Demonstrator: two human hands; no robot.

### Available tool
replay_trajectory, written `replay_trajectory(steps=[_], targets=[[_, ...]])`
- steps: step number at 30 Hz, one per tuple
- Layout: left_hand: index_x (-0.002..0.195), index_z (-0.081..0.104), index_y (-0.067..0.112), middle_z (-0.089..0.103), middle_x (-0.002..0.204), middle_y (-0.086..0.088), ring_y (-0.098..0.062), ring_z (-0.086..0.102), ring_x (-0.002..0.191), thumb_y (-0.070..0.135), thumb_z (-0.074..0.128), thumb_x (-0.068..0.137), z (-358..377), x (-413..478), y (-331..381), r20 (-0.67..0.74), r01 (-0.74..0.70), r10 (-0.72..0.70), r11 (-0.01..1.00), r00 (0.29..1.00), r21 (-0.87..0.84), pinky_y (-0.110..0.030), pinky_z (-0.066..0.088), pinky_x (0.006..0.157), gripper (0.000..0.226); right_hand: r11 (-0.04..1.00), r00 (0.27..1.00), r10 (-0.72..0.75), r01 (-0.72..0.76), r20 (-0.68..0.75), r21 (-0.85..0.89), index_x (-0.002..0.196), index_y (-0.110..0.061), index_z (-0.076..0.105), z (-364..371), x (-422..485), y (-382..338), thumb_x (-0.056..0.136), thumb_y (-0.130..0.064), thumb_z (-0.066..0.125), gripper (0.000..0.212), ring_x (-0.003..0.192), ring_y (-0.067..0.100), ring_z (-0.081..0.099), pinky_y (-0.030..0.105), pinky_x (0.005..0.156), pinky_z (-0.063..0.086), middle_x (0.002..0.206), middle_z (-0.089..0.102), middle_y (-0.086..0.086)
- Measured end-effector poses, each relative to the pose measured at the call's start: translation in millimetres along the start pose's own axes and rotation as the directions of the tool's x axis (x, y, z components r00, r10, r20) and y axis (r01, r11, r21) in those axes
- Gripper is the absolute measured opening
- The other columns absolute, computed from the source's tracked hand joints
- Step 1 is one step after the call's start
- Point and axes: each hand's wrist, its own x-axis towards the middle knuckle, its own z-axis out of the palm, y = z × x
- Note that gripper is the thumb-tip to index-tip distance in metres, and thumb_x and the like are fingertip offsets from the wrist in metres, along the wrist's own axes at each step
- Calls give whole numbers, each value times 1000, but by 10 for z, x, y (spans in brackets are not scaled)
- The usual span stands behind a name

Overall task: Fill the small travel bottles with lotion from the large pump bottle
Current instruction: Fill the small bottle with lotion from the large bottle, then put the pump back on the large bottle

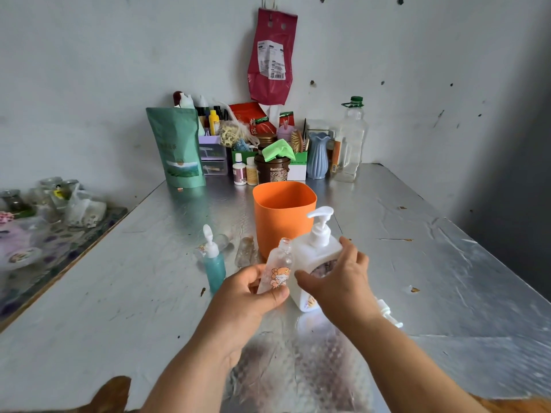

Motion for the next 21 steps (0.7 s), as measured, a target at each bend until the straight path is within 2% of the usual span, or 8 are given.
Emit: replay_trajectory(steps=[7, 11, 13, 17, 19, 21], targets=[[103, 70, 24, 75, 90, 14, 0, 69, 89, 15, 79, 77, -25, -32, -78, -24, 28, -28, 1000, 999, 4, -23, 47, 86, 29, 999, 999, 36, -36, 21, -32, 150, -19, 15, 10, 189, -14, 65, -43, 83, 111, 133, 29, 36, 46, 109, 37, 144, 31, 6], [98, 70, 21, 76, 86, 11, -2, 70, 86, 9, 79, 77, -10, -39, -119, -38, 30, -30, 1000, 999, 7, -22, 48, 83, 25, 997, 998, 42, -39, 35, -68, 151, -19, 16, -107, 97, 59, 66, -44, 84, 111, 137, 25, 34, 44, 109, 36, 148, 32, 4], [99, 69, 22, 76, 86, 13, 0, 70, 84, 8, 78, 78, 16, -53, -134, -21, 27, -26, 999, 999, 33, -20, 49, 82, 27, 996, 1000, 23, -23, -3, -82, 148, -19, 25, -208, 30, 143, 73, -45, 79, 96, 135, 24, 37, 43, 108, 38, 145, 37, 3], [101, 69, 27, 75, 90, 18, 3, 69, 85, 9, 77, 78, 129, -71, -185, 29, 17, -20, 996, 999, 91, -19, 49, 81, 30, 980, 985, -20, -14, -169, -199, 129, -19, 53, -518, -24, 404, 88, -40, 63, 47, 120, 26, 46, 37, 100, 38, 130, 55, 4], [101, 69, 28, 74, 91, 20, 3, 68, 85, 9, 78, 78, 209, -75, -215, 49, 14, -21, 992, 999, 123, -17, 48, 77, 31, 954, 982, 18, -72, -187, -290, 125, -19, 57, -681, -20, 540, 92, -37, 57, 37, 117, 28, 46, 37, 98, 36, 125, 60, 3], [103, 69, 26, 75, 91, 18, 1, 69, 87, 6, 78, 78, 283, -78, -250, 78, 10, -20, 992, 997, 129, -14, 49, 76, 33, 930, 986, 75, -123, -149, -347, 124, -20, 58, -785, -20, 670, 93, -38, 55, 37, 115, 28, 47, 37, 98, 39, 122, 61, 3]])
